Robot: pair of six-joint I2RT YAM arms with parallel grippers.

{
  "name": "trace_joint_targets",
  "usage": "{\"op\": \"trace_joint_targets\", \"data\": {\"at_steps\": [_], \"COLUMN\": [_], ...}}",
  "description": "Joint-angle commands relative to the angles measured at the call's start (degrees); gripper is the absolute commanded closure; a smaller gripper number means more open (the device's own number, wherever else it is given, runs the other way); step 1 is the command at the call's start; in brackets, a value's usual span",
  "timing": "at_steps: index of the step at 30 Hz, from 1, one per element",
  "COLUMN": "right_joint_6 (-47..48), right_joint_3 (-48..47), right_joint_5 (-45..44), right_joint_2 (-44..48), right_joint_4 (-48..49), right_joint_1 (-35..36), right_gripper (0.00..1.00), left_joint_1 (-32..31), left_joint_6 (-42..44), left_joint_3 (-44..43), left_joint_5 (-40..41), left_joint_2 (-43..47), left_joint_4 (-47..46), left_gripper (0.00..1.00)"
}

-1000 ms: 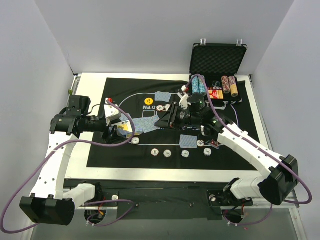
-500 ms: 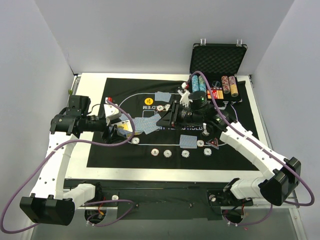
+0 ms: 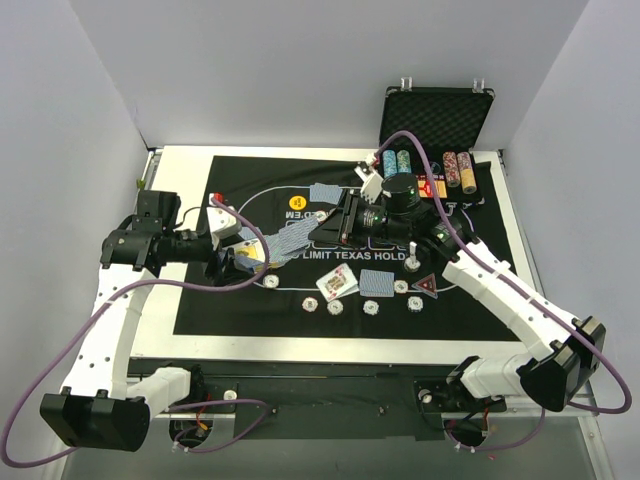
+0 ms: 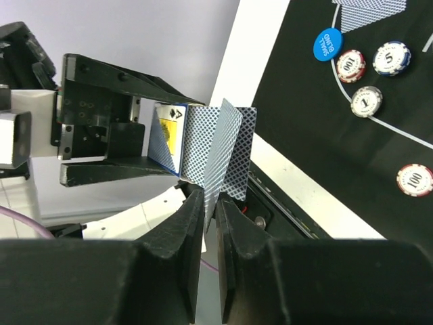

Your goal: Distribute texas hold em gaming equipment

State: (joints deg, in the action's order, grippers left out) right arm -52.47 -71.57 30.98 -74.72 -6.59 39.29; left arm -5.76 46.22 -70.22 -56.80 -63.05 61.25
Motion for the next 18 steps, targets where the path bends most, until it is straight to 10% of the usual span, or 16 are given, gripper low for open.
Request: {"op": "trace_joint_targets", "data": {"at_steps": [1, 18], "right_joint_6": [-1.32, 4.03], "right_joint_3": [-2.87, -3.75], "right_joint_5": [1.71, 1.19], "right_joint_2": [0.54, 3.44], "right_joint_4": [4.22, -1.22], "right_joint_1": [-0.70, -8.95], "right_gripper": [0.92, 1.00], "left_joint_1": [1.54, 3.56], "left_joint_6": [-2.54, 1.07], "left_joint_3": [1.22, 2.28], "left_joint_5": [-6.22, -7.01], "left_joint_2": [1.70, 3.81], "left_joint_4": [-4.48, -0.79], "left_gripper": [0.93, 0.94]}}
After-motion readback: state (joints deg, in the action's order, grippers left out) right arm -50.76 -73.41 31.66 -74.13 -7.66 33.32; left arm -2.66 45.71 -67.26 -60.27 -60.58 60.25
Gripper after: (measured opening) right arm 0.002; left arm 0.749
